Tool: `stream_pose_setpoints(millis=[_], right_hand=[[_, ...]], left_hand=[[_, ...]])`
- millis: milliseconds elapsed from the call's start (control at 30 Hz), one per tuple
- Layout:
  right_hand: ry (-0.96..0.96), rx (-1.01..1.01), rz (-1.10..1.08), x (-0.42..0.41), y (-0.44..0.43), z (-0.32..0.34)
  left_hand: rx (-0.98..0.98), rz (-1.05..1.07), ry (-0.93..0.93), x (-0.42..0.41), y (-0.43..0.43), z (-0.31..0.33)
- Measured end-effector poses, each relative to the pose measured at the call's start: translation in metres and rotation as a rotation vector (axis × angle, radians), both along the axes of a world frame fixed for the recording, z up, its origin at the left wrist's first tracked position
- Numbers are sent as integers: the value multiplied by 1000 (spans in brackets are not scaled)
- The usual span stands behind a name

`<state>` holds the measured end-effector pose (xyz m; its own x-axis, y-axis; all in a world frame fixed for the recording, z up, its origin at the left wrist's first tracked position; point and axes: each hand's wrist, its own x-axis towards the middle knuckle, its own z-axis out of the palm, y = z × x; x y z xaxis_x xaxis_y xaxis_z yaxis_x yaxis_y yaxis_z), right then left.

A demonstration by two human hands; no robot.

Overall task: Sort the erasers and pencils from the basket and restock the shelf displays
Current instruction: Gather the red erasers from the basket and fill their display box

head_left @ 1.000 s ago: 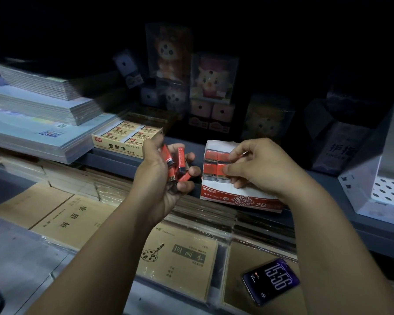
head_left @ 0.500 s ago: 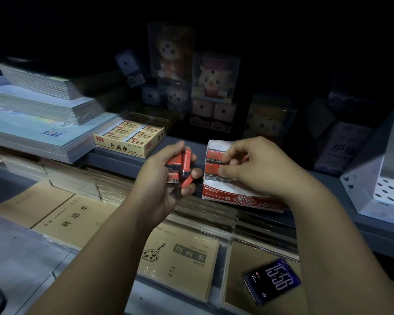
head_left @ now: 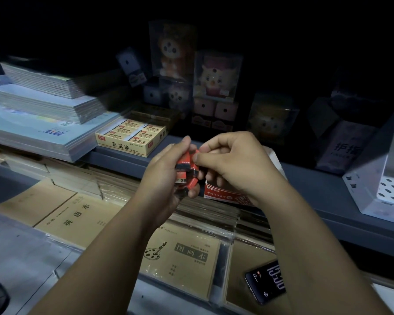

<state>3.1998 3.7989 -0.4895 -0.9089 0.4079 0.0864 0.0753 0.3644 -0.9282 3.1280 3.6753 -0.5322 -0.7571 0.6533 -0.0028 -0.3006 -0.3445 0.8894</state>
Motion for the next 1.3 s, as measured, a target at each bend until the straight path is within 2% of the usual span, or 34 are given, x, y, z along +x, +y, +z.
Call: stream_pose_setpoints(millis=[133,267,433,600,733,1067,1300], right_hand=[[3,6,-68,-4,-3,-3],[37,-177,-107,1,5,4],[64,-184,-105,17,23,13],[40,-87,-199,36,43,13],[19,66,-286,46,55,13],[-133,462,-169,52,52,3],[-179,555,-157,49,49,-5]], left_hand=[[-39,56,51,4,2,2],[-36,133,-32,3,5,0],[3,117,-145,3,6,0],[19,102,-137,5,6,1],[61,59,-216,9,6,3],[32,85,-155,14,-1,1],[-2,51,-62,15,-2,-1]])
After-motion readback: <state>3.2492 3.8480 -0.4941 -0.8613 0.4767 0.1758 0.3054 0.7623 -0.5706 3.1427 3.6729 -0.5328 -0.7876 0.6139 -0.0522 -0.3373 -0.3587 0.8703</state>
